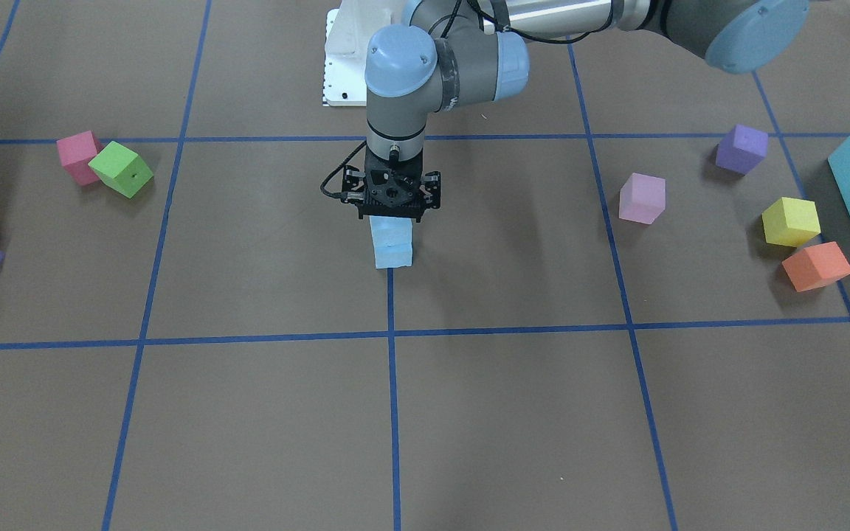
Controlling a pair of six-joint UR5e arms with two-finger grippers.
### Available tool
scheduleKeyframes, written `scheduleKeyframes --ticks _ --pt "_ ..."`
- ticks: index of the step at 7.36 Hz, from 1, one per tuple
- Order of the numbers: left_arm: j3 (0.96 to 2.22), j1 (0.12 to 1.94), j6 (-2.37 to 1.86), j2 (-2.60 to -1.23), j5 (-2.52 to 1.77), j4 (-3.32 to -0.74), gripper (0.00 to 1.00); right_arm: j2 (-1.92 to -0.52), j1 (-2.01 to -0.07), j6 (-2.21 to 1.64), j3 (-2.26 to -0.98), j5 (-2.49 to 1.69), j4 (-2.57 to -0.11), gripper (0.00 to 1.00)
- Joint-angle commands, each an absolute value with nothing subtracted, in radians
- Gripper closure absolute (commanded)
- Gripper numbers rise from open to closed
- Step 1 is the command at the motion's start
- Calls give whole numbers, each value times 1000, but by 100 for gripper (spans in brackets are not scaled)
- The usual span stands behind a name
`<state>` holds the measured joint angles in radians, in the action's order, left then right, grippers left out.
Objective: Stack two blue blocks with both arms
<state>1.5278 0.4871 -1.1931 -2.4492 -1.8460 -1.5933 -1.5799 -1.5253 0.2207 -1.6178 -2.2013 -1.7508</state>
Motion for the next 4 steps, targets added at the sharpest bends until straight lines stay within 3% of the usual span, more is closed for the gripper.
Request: scheduleKeyframes --ticks 1,4 --pt "1613 532 -1177 -2450 -1894 -1519 2 -1578 -1525 221 -1618 -2203 -1750 0" --pt "1811 658 -1019 -2412 -1983 -1321 2 -1580 -1525 221 -1617 -2203 -1749 0"
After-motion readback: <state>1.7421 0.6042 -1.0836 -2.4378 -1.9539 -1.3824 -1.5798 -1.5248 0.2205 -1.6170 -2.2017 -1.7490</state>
